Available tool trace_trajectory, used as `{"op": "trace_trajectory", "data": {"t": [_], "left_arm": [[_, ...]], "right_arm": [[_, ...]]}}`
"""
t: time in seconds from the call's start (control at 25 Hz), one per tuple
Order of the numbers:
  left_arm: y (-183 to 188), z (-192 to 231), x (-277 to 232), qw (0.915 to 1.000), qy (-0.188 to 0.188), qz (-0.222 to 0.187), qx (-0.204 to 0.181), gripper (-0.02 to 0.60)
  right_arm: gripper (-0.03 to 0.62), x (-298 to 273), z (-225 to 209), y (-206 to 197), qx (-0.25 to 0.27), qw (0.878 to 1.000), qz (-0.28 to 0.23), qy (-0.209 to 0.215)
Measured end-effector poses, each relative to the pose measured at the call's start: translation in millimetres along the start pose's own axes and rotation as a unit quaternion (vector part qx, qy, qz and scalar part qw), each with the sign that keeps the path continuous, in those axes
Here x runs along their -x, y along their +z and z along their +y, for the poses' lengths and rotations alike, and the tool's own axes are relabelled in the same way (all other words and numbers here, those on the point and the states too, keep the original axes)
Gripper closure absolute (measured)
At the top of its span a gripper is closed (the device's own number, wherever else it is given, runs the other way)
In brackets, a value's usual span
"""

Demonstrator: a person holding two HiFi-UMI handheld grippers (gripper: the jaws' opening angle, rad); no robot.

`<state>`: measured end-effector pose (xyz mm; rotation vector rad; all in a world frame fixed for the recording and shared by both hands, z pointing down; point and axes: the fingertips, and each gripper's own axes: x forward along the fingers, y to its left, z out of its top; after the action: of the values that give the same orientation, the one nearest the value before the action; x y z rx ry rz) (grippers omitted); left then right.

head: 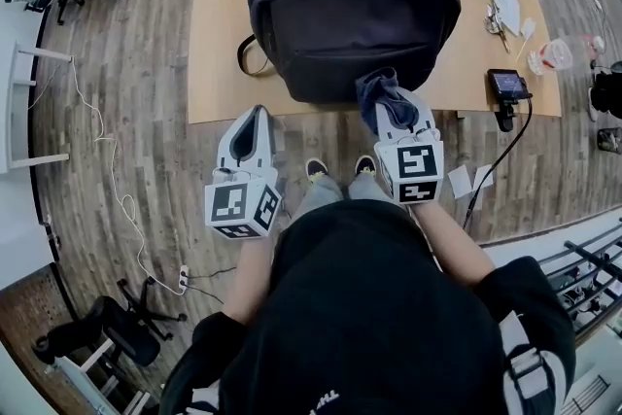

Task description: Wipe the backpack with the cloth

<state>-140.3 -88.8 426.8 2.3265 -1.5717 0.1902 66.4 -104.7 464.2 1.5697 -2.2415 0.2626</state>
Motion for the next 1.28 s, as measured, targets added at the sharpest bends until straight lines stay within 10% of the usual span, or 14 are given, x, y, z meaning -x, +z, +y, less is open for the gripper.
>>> {"op": "trace_trajectory", "data": {"t": [0.84,1.28], "left_arm": [[3,52,57,0.9967,0.077,-0.018,0.02,0.565],[6,41,26,0.9995,0.029,-0.005,0.009,0.565]], "right_arm": [[0.554,-92,130,40,0.025,0.994,-0.024,0.103],[0.554,-73,111,31,0.007,0.992,-0.013,0.128]]}}
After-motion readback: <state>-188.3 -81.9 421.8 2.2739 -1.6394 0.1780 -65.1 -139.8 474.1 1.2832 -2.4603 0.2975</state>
